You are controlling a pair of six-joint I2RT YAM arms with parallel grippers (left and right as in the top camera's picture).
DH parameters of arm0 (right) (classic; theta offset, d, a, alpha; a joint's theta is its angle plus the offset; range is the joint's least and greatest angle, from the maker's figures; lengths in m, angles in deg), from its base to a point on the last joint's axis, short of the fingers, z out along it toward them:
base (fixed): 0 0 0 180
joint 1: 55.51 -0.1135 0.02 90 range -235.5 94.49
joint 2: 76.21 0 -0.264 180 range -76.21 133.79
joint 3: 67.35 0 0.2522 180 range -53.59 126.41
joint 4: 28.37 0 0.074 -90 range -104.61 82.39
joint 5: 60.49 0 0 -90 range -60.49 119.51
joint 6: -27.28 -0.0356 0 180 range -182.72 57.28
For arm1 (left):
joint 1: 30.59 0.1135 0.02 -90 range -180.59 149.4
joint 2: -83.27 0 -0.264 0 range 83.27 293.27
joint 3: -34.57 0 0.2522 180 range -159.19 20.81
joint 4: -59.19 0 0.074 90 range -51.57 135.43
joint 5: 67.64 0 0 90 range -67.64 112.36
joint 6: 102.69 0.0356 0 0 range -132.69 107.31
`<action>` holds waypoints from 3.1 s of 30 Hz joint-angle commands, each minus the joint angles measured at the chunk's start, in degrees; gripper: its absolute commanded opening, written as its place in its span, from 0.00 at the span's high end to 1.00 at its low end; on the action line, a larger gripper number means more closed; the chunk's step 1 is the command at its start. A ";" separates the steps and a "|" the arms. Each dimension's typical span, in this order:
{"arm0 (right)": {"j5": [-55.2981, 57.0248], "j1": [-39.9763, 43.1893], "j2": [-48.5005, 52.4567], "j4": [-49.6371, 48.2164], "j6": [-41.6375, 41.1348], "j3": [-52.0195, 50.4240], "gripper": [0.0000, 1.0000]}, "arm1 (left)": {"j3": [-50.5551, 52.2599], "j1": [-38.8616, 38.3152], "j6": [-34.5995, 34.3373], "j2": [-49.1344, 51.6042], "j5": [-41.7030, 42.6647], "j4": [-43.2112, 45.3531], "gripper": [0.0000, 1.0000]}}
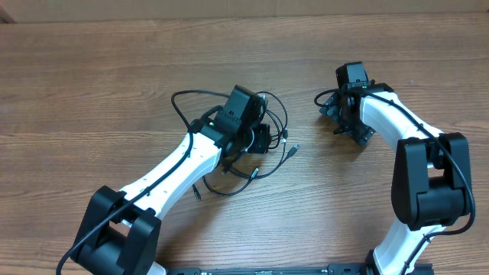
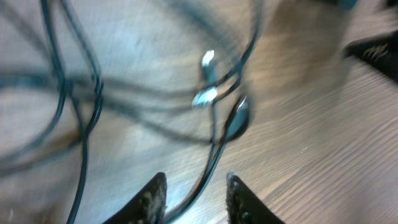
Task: Untangle cables
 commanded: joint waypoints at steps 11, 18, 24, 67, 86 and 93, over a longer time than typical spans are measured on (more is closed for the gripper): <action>0.28 0.04 -0.61 -0.17 -0.17 -0.26 0.00 | -0.02 -2.01 1.14 3.26 0.68 -8.98 0.83; 0.28 0.04 -0.61 -0.17 -0.17 -0.26 0.00 | 0.00 -2.75 1.49 3.76 0.50 -13.03 0.82; 0.28 0.04 -0.61 -0.17 -0.17 -0.26 0.00 | 0.02 -2.71 2.12 3.80 -6.54 -18.14 0.85; 0.28 0.04 -0.61 -0.17 -0.17 -0.26 0.00 | 4.68 21.51 9.11 3.87 -32.81 -6.95 0.63; 0.28 0.04 -0.61 -0.17 -0.17 -0.26 0.00 | -9.66 17.31 10.64 3.89 1.14 -29.38 0.58; 0.28 0.04 -0.61 -0.17 -0.17 -0.26 0.00 | 1.90 12.59 5.64 3.89 -0.85 -18.34 0.55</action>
